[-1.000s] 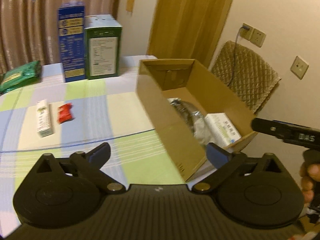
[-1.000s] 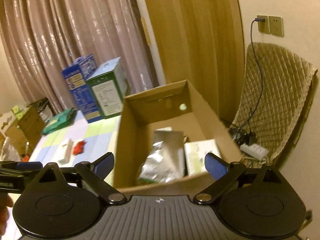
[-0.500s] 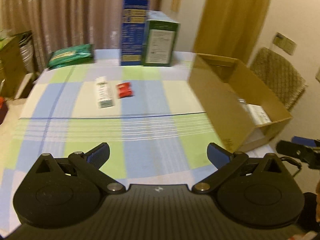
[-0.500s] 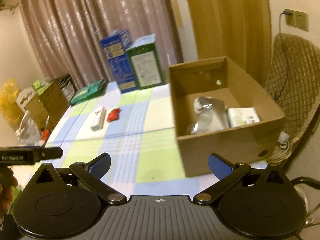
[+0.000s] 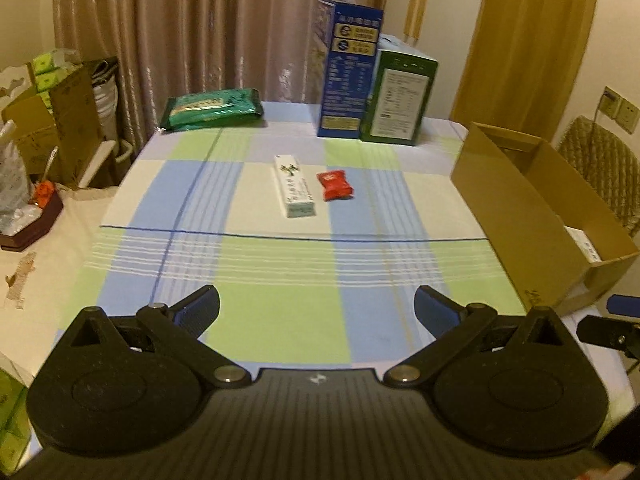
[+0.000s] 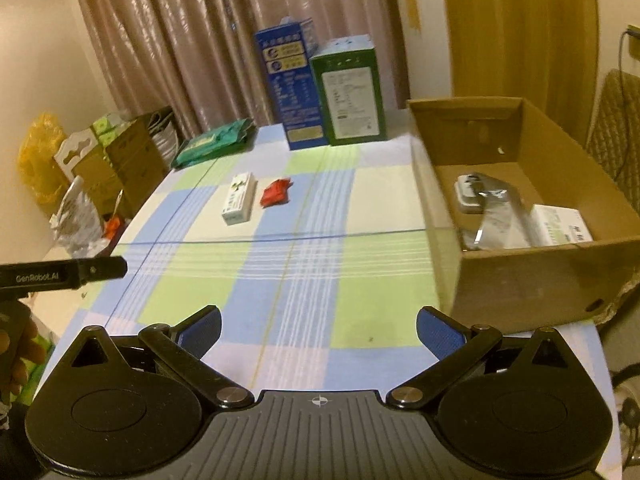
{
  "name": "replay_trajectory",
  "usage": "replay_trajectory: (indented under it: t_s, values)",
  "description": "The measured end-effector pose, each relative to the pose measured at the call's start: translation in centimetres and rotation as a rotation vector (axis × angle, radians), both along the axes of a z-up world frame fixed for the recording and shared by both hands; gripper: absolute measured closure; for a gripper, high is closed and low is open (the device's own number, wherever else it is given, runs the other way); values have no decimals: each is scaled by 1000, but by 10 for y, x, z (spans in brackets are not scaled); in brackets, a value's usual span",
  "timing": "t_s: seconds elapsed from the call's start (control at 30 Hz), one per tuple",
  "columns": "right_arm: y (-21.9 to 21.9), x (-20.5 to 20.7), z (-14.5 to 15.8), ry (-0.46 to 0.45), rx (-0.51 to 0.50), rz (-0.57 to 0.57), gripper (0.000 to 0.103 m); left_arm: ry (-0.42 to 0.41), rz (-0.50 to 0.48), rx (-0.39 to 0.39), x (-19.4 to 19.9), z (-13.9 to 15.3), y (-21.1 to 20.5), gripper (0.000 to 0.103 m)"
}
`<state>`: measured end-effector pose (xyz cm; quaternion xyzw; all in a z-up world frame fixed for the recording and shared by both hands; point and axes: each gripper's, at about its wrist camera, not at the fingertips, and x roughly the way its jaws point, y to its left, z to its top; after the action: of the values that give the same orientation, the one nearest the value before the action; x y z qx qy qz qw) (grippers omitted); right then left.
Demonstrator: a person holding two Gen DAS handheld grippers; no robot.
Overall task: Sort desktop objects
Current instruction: 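Move both grippers back over the ointment box and red candy packet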
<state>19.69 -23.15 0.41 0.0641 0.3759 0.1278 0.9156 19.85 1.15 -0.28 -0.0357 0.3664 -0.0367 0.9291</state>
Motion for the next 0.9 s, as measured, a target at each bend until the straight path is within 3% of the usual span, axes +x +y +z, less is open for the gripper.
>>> replay_trajectory:
  t_s: [0.5, 0.9]
  values:
    - [35, 37, -17, 14, -25, 52, 2, -16, 20, 0, 43, -25, 16, 1]
    - [66, 96, -43, -17, -103, 109, 2, 16, 13, 7, 110, -50, 16, 1]
